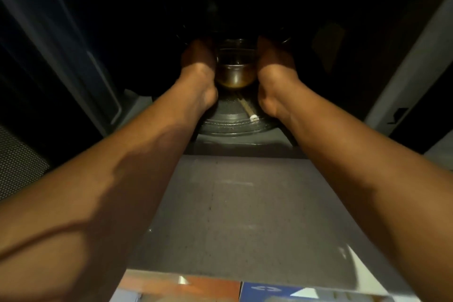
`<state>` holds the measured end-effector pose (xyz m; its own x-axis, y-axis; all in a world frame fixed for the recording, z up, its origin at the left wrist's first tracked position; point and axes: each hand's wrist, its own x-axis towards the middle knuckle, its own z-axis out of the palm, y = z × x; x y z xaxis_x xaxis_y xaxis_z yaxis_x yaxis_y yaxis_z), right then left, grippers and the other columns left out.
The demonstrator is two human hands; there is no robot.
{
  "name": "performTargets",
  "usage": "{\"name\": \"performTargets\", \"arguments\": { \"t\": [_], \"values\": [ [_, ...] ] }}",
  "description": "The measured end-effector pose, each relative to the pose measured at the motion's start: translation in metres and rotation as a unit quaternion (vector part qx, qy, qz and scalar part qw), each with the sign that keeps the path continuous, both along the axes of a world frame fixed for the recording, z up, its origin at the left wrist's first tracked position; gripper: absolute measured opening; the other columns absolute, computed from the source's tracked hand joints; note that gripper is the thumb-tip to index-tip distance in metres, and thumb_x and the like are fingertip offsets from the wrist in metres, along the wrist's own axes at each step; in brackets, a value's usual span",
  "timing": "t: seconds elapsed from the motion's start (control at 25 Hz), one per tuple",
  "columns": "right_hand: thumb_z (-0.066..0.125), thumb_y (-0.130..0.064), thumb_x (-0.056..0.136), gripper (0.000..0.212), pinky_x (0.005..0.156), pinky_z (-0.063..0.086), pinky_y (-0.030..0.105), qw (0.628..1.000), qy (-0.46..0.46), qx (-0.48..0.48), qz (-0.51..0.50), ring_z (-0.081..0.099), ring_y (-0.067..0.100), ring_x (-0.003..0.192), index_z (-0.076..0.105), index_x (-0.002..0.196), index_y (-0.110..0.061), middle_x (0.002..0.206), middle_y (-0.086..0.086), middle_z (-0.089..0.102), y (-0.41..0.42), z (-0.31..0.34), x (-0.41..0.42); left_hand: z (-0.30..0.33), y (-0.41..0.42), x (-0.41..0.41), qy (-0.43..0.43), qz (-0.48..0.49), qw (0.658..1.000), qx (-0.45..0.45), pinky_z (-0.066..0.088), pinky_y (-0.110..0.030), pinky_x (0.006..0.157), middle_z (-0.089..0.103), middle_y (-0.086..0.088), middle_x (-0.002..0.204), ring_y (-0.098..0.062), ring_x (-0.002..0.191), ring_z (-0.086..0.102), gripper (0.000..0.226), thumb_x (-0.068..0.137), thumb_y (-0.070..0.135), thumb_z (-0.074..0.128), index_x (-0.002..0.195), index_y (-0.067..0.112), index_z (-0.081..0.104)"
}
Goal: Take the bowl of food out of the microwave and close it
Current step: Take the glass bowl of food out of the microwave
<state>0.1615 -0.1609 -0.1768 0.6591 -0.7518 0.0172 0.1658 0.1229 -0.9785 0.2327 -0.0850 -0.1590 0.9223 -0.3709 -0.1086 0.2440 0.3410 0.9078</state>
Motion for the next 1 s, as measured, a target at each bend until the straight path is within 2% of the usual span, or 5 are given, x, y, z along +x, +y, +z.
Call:
{"name": "performTargets", "arguments": {
  "t": [0.24, 0.36, 0.52, 0.64, 1.0],
  "values": [
    [0.048, -0.024, 0.103, 0.019, 0.079, 0.059, 0.038, 0.996, -0.077, 0.04, 0.013, 0.071, 0.025, 0.09, 0.064, 0.103, -0.014, 0.095, 0.009, 0.071, 0.017, 0.003, -0.017, 0.005, 0.017, -0.02, -0.011, -0.021, 0.998, -0.05, 0.058, -0.045, 0.085, 0.068, -0.014, 0.1, -0.032, 0.09, 0.068, 0.021, 0.103, 0.022, 0.046, 0.102, 0.011, 0.064],
    [0.044, -0.01, 0.093, 0.017, 0.075, 0.054, 0.045, 0.995, -0.084, 0.057, -0.01, 0.062, 0.033, 0.084, 0.06, 0.093, -0.006, 0.09, 0.018, 0.061, 0.032, 0.007, -0.037, 0.007, 0.03, -0.043, -0.007, -0.001, 0.998, -0.07, 0.059, -0.046, 0.082, 0.068, -0.017, 0.096, -0.032, 0.086, 0.068, 0.019, 0.1, 0.012, 0.048, 0.105, 0.006, 0.066],
    [0.046, -0.025, 0.096, 0.027, 0.097, 0.051, 0.053, 0.996, -0.066, 0.043, -0.032, 0.062, 0.029, 0.105, 0.061, 0.11, -0.008, 0.112, 0.016, 0.065, 0.054, 0.014, -0.078, 0.014, 0.044, -0.086, 0.016, 0.038, 0.996, -0.073, 0.053, -0.055, 0.094, 0.069, -0.027, 0.108, -0.039, 0.097, 0.067, 0.025, 0.099, 0.009, 0.048, 0.114, -0.002, 0.065],
    [0.047, -0.029, 0.1, 0.043, 0.107, 0.047, 0.045, 0.996, -0.049, 0.066, -0.031, 0.059, 0.023, 0.124, 0.051, 0.142, -0.018, 0.14, 0.008, 0.059, 0.072, 0.014, -0.119, 0.015, 0.059, -0.122, 0.026, 0.051, 0.996, -0.065, 0.054, -0.042, 0.099, 0.072, -0.017, 0.116, -0.026, 0.105, 0.069, 0.033, 0.1, 0.011, 0.05, 0.127, -0.003, 0.063],
    [0.047, -0.032, 0.103, 0.039, 0.112, 0.042, 0.043, 0.996, -0.017, 0.083, -0.027, 0.056, 0.017, 0.128, 0.05, 0.142, -0.029, 0.142, 0.0, 0.057, 0.092, 0.055, -0.23, 0.049, 0.081, -0.231, 0.032, 0.06, 0.997, -0.029, 0.054, -0.041, 0.101, 0.077, -0.005, 0.11, -0.019, 0.104, 0.072, 0.021, 0.1, 0.017, 0.053, 0.112, 0.015, 0.07]
  ]
}}
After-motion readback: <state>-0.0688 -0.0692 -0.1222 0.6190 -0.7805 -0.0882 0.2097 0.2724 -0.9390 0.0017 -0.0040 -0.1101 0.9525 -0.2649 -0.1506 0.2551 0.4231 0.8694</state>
